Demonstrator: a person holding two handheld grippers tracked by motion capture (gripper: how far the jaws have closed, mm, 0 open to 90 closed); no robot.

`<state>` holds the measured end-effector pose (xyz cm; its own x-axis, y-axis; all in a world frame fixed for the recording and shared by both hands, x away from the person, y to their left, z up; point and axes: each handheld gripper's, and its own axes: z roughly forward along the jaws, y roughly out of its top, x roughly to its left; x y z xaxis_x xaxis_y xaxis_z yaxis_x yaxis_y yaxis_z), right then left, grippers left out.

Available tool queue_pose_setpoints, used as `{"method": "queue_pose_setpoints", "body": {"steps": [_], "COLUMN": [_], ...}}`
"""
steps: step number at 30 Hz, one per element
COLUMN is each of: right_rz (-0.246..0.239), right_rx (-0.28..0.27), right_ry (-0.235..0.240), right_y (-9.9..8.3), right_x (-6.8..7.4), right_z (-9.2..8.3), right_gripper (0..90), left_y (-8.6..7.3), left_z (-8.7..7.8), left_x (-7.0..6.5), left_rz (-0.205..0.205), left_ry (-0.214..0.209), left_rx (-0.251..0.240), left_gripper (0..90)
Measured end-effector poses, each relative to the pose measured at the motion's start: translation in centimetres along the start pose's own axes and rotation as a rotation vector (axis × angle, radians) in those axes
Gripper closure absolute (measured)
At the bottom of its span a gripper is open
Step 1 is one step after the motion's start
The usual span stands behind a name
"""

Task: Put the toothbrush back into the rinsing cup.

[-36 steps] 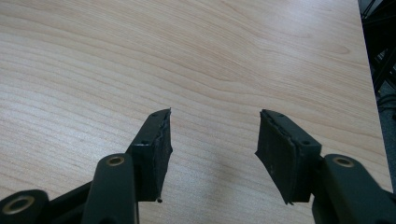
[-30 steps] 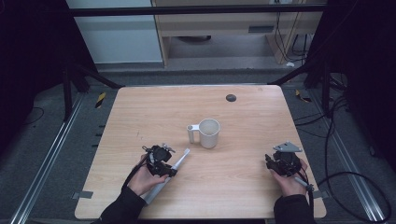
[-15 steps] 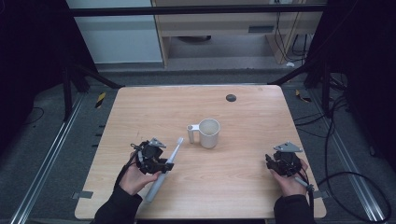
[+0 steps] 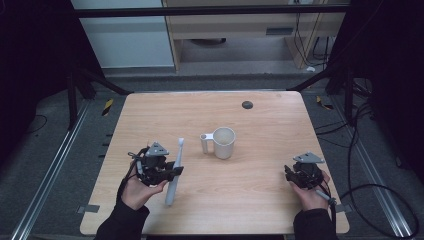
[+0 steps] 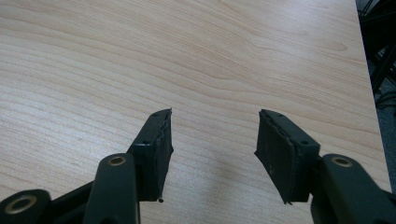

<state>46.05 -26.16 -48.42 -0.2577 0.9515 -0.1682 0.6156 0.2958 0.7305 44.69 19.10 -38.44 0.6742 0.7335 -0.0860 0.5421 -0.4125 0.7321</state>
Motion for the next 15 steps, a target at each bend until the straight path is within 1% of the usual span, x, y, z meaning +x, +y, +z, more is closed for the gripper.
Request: {"method": "queue_pose_setpoints", "body": {"steps": [1,2,3,7,9,12,15], "right_rz": [0.0,0.0,0.0,0.002,0.002,0.005,0.0], "right_rx": [0.0,0.0,0.0,-0.004,-0.011,-0.018,-0.026], "right_ry": [0.0,0.0,-0.002,-0.006,-0.007,-0.008,-0.008], "right_y": [0.0,0.0,0.0,0.0,0.0,0.1,0.1], "right_x": [0.0,0.0,0.0,0.0,0.0,0.0,0.0], "right_z": [0.0,0.0,0.0,0.0,-0.1,-0.1,-0.1], "right_gripper": [45.4,45.4,45.5,45.5,45.5,45.6,45.6], "left_y": [0.1,0.1,0.3,0.8,1.0,1.7,2.4], "left_z": [-0.1,-0.1,-0.5,-1.2,-1.3,-1.6,-1.7], "left_x": [0.0,0.0,0.0,0.2,0.4,0.7,1.0], "left_rz": [0.0,0.0,0.005,0.011,0.014,0.014,0.006], "left_ry": [0.002,0.002,0.012,0.033,0.043,0.068,0.084], "left_rx": [-0.014,-0.014,-0.05,-0.124,-0.153,-0.209,-0.262], "left_gripper": [67.3,67.4,67.3,67.3,67.3,67.3,67.3]}}
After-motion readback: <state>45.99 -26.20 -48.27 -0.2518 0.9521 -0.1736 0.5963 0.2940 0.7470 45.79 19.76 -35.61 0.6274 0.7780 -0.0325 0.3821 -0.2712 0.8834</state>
